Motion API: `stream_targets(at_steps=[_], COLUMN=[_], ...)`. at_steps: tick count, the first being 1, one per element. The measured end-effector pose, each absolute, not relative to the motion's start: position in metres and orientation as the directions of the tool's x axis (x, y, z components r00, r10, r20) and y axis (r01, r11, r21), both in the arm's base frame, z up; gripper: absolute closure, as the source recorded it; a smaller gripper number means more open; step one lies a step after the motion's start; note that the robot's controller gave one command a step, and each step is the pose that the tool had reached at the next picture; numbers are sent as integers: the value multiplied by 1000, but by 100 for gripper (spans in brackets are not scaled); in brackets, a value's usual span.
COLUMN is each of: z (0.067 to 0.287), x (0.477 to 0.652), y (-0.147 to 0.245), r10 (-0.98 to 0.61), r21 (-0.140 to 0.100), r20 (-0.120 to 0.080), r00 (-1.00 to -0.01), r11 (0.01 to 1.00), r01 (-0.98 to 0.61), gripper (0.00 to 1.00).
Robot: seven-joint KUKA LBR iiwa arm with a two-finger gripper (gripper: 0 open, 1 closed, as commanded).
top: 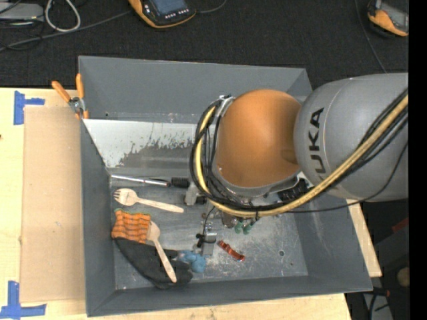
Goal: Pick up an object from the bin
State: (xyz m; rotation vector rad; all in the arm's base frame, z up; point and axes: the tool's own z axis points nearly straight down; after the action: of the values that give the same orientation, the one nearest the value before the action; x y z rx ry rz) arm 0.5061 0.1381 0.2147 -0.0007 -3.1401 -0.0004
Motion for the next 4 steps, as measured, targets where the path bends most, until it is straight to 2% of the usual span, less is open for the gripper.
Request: stream_targets(at_steps=[1, 2, 3, 4], z=[170, 156, 108, 103], x=[478, 486, 471, 486], y=[204, 215, 216, 206], r10=[-50, -39, -58, -45], r21=[0, 1, -1, 1], r20=[5, -1, 10, -3], r00=[-999, -999, -998, -999], r11=[999, 999, 998, 999], r01=[-50, -39, -58, -45], gripper=[0, 0, 0, 0])
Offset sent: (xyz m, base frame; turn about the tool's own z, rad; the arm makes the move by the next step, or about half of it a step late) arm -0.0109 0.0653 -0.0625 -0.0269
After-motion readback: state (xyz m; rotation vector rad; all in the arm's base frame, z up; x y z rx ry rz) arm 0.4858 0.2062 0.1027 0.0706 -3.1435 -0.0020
